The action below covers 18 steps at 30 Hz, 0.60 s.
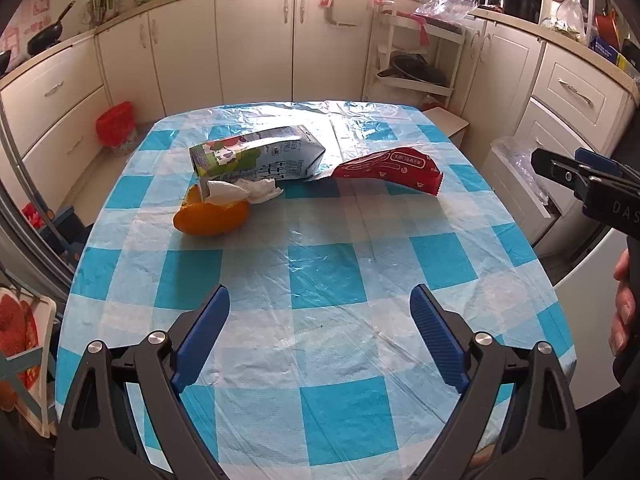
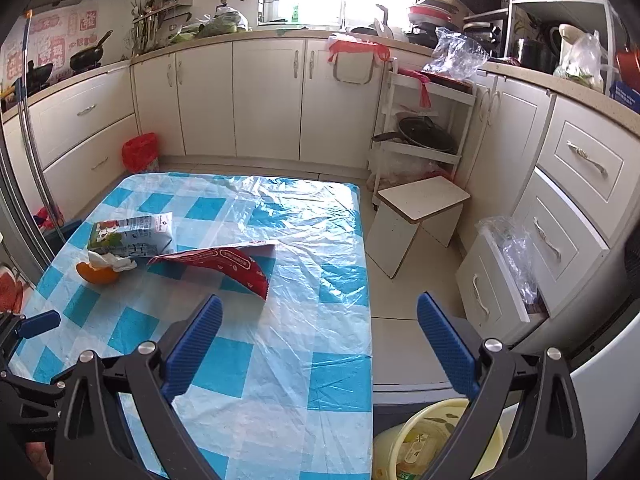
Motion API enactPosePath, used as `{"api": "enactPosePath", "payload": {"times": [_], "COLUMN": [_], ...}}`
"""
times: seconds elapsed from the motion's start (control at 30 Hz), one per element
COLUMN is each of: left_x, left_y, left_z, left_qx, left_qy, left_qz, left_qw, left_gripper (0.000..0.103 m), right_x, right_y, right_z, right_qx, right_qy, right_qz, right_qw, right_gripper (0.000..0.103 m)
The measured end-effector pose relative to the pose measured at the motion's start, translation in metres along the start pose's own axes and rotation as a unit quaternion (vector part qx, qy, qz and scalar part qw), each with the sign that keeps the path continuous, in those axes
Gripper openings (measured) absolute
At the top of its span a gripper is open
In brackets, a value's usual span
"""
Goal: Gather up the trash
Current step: 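Move both open tools back over the table toward the carton and wrapper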
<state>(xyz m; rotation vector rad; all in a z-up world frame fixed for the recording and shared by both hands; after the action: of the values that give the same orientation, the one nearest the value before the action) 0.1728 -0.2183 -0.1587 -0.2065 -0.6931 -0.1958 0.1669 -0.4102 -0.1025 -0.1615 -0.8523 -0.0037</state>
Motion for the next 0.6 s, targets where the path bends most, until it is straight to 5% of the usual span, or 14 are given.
{"api": "enactPosePath", "payload": {"times": [0.6], "left_x": [0.014], "left_y": [0.017], "left_z": [-0.011], "left_qx": [0.015], "left_qy": [0.002], "left_qz": [0.010], "left_qw": [0.9998], "left_gripper": [0.088], "right_x": [0.015], "right_y": [0.055], "right_z": [-0.021], "right_qx": [0.013], "right_qy": [-0.014], "right_qz": [0.114], "right_qw": [0.993], "right_gripper": [0.094]}}
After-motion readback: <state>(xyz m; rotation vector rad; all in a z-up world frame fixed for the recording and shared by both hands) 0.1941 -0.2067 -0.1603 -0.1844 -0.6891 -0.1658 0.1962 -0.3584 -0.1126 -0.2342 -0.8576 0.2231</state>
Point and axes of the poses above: each gripper's, at about its wrist camera, not at the fingertips, and z roughly against the way its jaws point, y to its left, x to its top, the point moved 10 cm from there along -z, roughly the way its jaws point, and after that the axes turned 5 degrees about z, right-handed, at the moved point
